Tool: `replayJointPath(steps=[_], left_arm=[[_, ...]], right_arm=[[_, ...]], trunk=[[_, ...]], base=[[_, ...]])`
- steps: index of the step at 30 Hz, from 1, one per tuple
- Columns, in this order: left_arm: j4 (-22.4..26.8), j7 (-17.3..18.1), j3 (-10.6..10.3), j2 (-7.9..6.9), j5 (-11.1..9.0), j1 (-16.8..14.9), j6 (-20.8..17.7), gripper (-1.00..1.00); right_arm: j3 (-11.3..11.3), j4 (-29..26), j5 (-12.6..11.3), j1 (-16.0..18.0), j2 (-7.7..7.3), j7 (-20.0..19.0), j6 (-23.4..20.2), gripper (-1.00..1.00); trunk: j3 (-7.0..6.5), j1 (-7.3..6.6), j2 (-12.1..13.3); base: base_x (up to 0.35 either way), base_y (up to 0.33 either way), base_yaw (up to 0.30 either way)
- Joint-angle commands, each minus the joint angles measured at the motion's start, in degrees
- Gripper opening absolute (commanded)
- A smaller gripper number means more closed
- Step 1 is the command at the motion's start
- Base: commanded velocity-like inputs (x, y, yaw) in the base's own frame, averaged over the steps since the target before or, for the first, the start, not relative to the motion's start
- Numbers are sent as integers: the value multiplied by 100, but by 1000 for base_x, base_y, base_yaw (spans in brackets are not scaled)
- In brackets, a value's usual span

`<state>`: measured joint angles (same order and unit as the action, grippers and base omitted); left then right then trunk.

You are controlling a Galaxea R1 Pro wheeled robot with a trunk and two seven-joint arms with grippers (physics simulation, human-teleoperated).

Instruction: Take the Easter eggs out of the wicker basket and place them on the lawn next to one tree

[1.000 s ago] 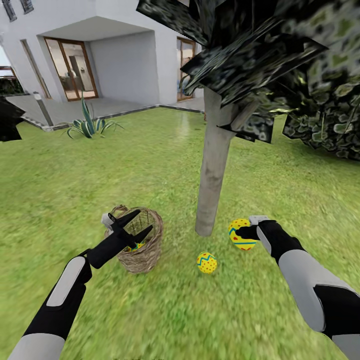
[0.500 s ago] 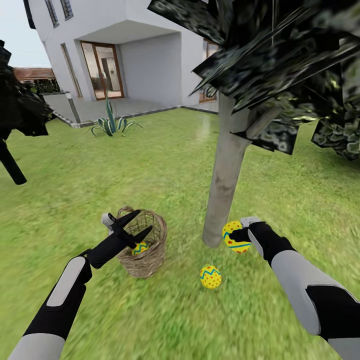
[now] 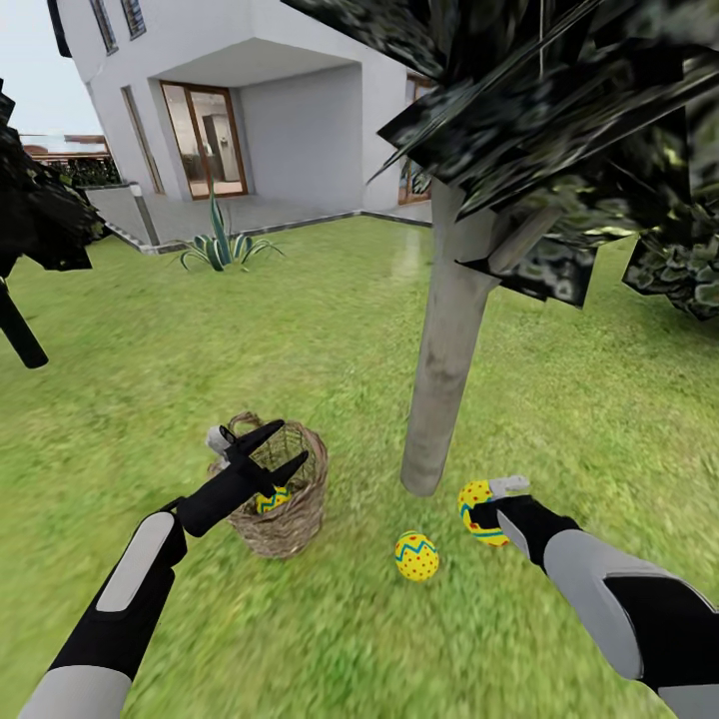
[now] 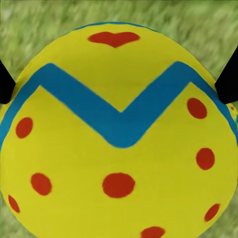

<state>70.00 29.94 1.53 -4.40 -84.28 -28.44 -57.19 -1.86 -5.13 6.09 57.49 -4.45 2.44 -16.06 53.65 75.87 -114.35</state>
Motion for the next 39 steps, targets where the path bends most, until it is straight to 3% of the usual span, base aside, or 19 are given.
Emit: replayJointPath(steps=[1,3,6,15,17,19,35,39], left_arm=[[-4,22,-42,2,12,-4,-29,100],[11,21,-232,1,9,-4,-23,100],[-10,21,-290,43,8,-4,-20,100],[28,12,-294,78,7,-4,-20,100],[31,14,-294,80,8,-4,-20,100],[33,12,-294,80,8,-4,-20,100],[8,14,-294,80,8,-4,-20,100],[-13,26,-294,80,1,-4,-20,100]], right_arm=[[-16,-4,54,0,-2,11,-35,-100],[-16,2,54,-8,-3,18,-30,-100],[-16,22,59,-10,5,20,-21,-100],[-20,22,69,-10,19,18,12,-100],[-20,15,127,-10,210,14,202,-100],[-24,13,250,-17,280,18,231,-100],[-16,7,279,-18,291,11,253,-100],[-16,9,279,-18,287,11,258,-100]], trunk=[[23,22,-43],[41,44,-84],[41,44,-84],[202,241,-445],[238,285,-525],[274,329,-605],[561,681,-1247],[561,681,-1247]], base=[[0,0,0],[0,0,0],[0,0,0],[0,0,0],[0,0,0],[0,0,0],[0,0,0],[0,0,0]])
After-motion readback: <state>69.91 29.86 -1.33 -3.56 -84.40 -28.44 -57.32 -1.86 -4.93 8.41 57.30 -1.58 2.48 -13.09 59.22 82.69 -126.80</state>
